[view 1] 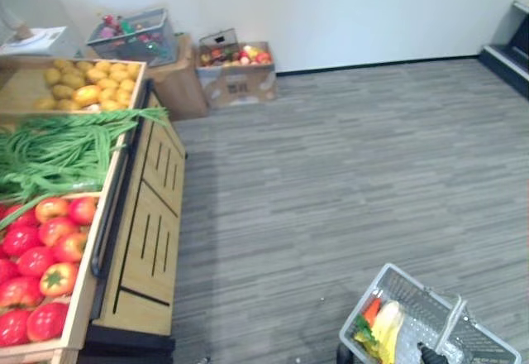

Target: Pick vegetable in the basket

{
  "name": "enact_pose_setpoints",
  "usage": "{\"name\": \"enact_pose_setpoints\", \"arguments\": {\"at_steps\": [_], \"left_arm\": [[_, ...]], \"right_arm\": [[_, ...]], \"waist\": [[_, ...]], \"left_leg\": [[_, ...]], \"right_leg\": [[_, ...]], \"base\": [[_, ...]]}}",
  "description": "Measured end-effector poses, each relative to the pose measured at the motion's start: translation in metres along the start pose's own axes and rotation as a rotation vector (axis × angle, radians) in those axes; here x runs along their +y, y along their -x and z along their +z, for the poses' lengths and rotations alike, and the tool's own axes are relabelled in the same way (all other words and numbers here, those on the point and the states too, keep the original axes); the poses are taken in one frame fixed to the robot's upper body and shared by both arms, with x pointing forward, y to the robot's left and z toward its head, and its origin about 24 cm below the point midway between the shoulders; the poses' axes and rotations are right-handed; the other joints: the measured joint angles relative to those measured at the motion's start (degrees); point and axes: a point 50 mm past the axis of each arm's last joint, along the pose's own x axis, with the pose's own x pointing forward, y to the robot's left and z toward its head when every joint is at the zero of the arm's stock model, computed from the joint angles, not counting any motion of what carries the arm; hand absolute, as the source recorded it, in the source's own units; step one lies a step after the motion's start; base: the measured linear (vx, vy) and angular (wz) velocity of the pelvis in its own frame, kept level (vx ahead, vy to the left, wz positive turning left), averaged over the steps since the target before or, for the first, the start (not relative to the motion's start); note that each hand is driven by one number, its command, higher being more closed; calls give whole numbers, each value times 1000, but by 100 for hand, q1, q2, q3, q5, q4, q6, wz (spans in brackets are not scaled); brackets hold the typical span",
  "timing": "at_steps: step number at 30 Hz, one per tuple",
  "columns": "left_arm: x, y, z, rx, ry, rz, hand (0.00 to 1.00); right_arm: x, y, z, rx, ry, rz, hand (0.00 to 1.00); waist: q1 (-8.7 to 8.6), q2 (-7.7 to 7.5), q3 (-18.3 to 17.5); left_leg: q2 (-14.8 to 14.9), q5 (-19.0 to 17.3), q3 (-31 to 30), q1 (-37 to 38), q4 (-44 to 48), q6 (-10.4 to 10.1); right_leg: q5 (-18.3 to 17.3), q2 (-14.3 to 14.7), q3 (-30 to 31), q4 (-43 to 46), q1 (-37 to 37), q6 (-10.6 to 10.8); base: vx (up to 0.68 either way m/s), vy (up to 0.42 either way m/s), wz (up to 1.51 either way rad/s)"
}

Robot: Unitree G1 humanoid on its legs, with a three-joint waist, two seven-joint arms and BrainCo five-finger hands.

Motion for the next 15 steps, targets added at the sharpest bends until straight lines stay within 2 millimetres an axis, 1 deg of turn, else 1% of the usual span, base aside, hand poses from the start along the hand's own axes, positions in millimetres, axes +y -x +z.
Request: {"name": "enact_pose_setpoints", "arguments": {"at_steps": [5, 6, 8, 9, 11, 15], "left_arm": [[-3, 1, -1, 21, 104, -4, 0], [-5, 1, -1, 26, 136, -3, 0], [-7, 1, -1, 33, 190, 0, 0], [-7, 1, 0, 38, 217, 2, 0], [-9, 1, -1, 42, 241, -6, 0], [-9, 1, 1, 39, 237, -23, 0]], "right_arm": [[-2, 0, -1, 3, 0, 1, 100], [-4, -1, 0, -3, 4, -2, 100], [-7, -1, 1, -5, 8, -8, 100], [-10, -2, 3, -9, 12, -14, 100], [-13, -2, 4, -13, 17, -19, 100], [-10, -3, 7, -21, 30, -6, 100]], "waist": [[1, 8, 21], [6, 41, 26], [-3, 89, 47], [-7, 146, 53], [-17, 193, 26], [-10, 189, 31]], "left_leg": [[52, 0, 18, -146, 819, 1], [50, 1, -14, -229, 994, 2], [-6, 2, -292, -308, 1075, 5], [-40, 2, -442, -296, 993, 5], [-72, 0, -531, -258, 778, 6], [-62, -38, -576, -45, 218, 25]], "right_leg": [[-6, -53, 205, 1, 91, -9], [-6, -77, 268, 2, 93, -10], [-6, -109, 285, 1, 72, -10], [-6, -113, 287, 1, 65, -10], [-5, -102, 275, 0, 11, -11], [69, 15, 308, -9, -93, -60]], "base": [[24, -49, -30], [-6, -14, -19], [-6, -4, -5], [-15, 9, 7], [-26, 12, 8], [-54, 13, -2]]}}
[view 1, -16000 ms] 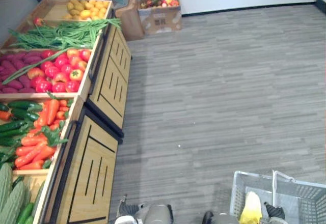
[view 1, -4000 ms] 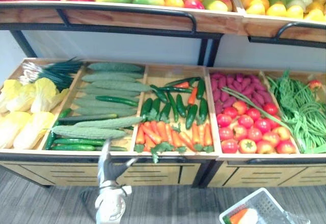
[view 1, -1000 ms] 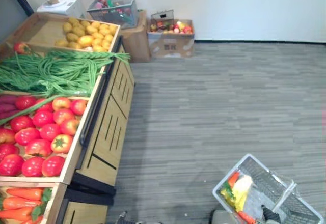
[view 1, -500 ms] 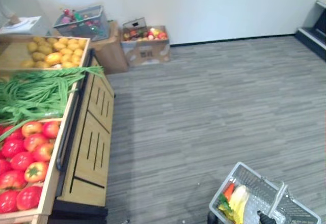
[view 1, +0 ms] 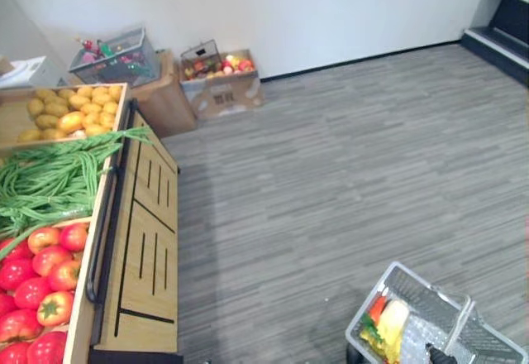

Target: Pick vegetable in the basket

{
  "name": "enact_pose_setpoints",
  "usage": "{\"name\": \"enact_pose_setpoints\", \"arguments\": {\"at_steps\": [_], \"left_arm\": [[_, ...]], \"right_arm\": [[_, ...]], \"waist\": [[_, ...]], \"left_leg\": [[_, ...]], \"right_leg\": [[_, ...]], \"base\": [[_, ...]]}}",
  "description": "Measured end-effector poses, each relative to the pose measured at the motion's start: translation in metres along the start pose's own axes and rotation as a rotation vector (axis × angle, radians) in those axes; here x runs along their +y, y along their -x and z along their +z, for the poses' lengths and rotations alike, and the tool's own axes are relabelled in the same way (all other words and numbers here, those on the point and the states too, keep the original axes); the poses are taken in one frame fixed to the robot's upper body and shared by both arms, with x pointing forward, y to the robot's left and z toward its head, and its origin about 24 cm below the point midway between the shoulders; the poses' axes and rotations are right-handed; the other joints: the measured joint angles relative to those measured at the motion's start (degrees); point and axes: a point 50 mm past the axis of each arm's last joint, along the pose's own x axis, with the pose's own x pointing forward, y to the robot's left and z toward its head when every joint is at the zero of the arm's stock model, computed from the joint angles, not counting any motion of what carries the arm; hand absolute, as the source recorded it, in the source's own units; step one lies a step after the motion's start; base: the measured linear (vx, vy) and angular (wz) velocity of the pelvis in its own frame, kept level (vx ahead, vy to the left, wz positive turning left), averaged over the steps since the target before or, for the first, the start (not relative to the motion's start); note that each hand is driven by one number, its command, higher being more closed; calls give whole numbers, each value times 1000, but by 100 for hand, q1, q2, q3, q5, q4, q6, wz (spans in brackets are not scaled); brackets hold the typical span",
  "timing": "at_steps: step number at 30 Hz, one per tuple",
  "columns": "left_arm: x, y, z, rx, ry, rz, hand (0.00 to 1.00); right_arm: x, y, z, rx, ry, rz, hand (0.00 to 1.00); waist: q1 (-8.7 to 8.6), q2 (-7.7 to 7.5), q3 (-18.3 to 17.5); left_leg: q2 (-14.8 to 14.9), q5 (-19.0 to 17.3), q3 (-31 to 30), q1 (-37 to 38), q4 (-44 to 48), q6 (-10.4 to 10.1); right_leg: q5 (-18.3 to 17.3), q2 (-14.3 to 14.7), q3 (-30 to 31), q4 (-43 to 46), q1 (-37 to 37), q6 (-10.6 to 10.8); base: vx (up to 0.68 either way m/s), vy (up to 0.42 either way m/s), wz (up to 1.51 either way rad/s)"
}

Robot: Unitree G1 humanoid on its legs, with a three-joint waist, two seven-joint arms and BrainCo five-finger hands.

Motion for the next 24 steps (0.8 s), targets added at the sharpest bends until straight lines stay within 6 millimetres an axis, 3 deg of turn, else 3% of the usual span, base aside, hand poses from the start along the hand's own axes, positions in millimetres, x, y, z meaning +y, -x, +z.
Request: {"name": "enact_pose_setpoints", "arguments": {"at_steps": [6, 12, 24], "left_arm": [[-2, 0, -1, 1, -15, -33, 0], [-5, 0, -1, 20, -20, -50, 0], [-7, -1, 0, 9, -57, -71, 0]], "right_arm": [[3, 1, -1, 3, 8, 10, 100], [0, 0, -3, 23, -7, -2, 100], [-2, 1, -8, 50, -16, -11, 100]], "waist": [[-10, -24, -1], [-16, 44, 12], [7, 39, 10]], "left_leg": [[-70, -329, 64, 179, -110, 59], [-86, -326, 115, 353, -120, 58], [-1, -316, -195, 353, -105, 44]], "right_leg": [[118, 4, 229, -40, -18, 83], [169, 15, 277, -39, 44, 111], [91, 0, -50, -48, 165, 43]], "base": [[-94, 35, -23], [-8, -14, -8], [-21, -40, 11]]}}
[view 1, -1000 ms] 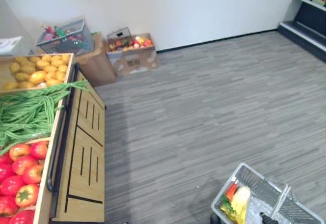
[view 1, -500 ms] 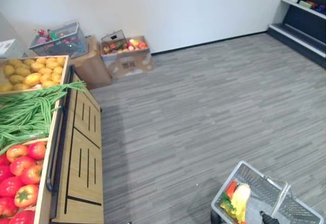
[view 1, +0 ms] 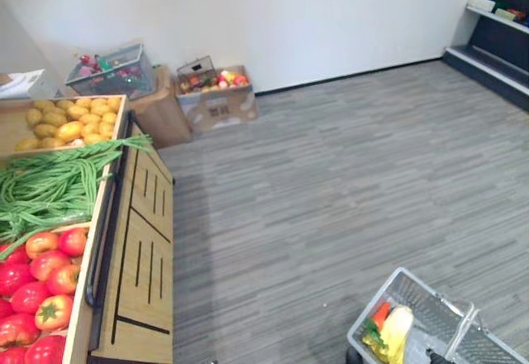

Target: Pick vegetable in the basket

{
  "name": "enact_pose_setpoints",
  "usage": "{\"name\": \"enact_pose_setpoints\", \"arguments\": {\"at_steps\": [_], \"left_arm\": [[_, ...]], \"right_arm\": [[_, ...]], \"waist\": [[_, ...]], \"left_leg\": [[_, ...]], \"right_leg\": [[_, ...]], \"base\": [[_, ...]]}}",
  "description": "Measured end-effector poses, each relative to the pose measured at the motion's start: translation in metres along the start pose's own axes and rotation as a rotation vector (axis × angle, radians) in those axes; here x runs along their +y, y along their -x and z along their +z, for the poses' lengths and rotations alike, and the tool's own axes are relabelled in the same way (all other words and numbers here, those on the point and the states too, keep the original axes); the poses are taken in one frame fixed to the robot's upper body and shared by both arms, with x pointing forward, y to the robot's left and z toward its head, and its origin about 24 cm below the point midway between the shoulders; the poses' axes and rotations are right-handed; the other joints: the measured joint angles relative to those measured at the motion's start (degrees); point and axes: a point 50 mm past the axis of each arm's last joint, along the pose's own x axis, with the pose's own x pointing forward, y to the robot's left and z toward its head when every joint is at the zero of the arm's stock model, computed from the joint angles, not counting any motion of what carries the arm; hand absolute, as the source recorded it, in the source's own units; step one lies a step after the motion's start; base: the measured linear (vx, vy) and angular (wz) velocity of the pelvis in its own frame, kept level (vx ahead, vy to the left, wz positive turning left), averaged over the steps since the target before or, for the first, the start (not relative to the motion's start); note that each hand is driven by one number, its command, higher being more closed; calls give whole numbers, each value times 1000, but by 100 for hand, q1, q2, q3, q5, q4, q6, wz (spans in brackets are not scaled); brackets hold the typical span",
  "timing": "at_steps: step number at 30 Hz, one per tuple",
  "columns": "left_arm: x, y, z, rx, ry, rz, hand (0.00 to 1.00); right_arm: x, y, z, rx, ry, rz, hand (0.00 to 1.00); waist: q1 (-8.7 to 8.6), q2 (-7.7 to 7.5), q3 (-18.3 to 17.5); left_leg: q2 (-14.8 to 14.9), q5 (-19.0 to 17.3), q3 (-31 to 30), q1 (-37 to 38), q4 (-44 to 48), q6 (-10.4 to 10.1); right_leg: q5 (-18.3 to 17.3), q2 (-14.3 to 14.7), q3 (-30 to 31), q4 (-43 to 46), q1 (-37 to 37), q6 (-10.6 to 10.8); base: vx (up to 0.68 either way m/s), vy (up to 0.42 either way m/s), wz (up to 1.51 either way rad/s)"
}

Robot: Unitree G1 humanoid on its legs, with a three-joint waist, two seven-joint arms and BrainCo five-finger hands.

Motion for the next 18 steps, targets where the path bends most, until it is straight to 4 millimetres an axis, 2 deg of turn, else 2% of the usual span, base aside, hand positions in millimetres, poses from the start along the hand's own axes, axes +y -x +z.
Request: {"name": "enact_pose_setpoints", "arguments": {"at_steps": [7, 18], "left_arm": [[-2, 0, 1, -5, -29, -13, 0], [-1, 0, 0, -2, -33, -18, 0]], "right_arm": [[0, 0, -1, 2, 10, 1, 100], [2, 0, -1, 1, 30, 9, 100]], "waist": [[-3, 27, -18], [3, 12, -29]], "left_leg": [[66, 22, -9, -1, -7, -41], [61, 43, -143, -7, 6, -50]], "right_leg": [[2, 91, -43, 0, 11, -25], [-41, 65, -152, -1, 75, -25]], "base": [[2, -33, 1], [-22, -17, 5]]}}
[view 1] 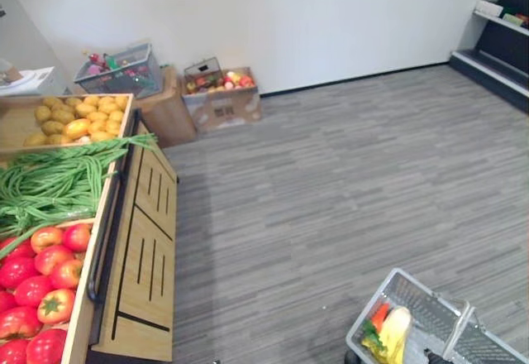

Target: Pick vegetable in the basket

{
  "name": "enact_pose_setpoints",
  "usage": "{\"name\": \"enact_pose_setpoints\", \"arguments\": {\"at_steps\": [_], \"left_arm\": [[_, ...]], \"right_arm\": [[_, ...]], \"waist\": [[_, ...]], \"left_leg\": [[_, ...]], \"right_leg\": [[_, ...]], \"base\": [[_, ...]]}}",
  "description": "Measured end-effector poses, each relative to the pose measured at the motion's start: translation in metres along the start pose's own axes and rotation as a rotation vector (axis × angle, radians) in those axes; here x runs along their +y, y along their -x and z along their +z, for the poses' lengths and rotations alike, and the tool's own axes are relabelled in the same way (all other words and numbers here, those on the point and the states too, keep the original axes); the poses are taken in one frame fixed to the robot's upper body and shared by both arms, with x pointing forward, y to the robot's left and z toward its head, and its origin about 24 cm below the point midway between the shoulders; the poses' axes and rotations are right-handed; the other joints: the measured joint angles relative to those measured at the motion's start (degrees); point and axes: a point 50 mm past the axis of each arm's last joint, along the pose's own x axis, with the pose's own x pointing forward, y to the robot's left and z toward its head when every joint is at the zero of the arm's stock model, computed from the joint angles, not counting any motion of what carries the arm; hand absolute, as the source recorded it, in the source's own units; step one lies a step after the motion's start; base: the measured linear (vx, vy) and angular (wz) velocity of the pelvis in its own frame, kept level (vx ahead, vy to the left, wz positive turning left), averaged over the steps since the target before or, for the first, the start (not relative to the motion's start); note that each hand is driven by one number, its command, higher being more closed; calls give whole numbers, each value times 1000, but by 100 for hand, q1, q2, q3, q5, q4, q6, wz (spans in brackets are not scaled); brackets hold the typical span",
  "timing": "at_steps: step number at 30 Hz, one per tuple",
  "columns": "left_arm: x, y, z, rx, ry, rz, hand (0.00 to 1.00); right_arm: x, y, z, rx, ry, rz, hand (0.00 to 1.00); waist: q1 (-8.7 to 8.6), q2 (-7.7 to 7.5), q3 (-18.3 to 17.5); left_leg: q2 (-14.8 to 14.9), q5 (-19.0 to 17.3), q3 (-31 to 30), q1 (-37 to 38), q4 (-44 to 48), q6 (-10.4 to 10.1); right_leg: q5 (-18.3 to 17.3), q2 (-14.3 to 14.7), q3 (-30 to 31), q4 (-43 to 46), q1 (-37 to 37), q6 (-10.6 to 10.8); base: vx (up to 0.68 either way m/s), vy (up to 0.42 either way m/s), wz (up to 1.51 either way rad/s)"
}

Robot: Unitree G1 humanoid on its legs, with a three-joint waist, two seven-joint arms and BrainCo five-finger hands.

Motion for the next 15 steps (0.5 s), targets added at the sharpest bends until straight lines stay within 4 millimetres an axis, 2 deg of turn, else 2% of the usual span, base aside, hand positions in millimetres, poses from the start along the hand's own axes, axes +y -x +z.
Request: {"name": "enact_pose_setpoints", "arguments": {"at_steps": [15], "left_arm": [[-1, 0, 0, 0, -22, -14, 0]], "right_arm": [[-1, 0, -2, 10, -2, -2, 100]], "waist": [[-4, 10, -36]], "left_leg": [[26, 44, -100, -8, -13, -14]], "right_leg": [[-39, -6, -116, 0, 41, -55]], "base": [[-9, -7, 3]]}}
